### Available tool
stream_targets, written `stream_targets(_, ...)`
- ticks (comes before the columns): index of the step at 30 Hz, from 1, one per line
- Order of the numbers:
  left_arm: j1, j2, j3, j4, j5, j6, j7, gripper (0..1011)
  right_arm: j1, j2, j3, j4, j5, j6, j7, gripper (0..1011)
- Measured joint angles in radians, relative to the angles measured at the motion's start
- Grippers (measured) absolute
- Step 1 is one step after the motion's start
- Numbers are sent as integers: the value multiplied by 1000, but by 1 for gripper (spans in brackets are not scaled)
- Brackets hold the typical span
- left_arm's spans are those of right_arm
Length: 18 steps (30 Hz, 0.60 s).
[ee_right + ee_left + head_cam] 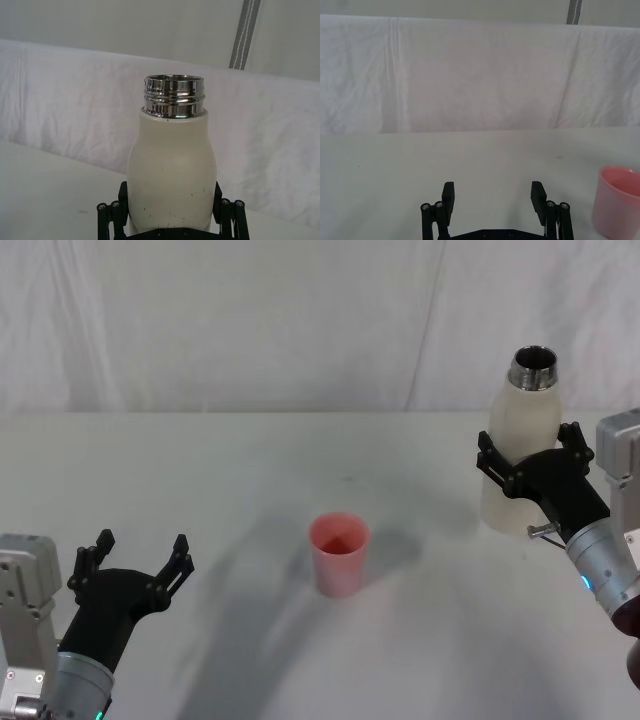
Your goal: Grasp the thermos with one hand and pour water into the cup lid.
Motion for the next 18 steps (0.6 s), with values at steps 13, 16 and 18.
stream_targets(13,0,0,0,0,0,0,0,1001,10,55,-28,-41,-51,25,24,955)
stream_targets(16,0,0,0,0,0,0,0,1001,18,71,-40,-65,-64,33,37,955)
stream_targets(18,0,0,0,0,0,0,0,1001,24,79,-48,-78,-77,39,39,955)
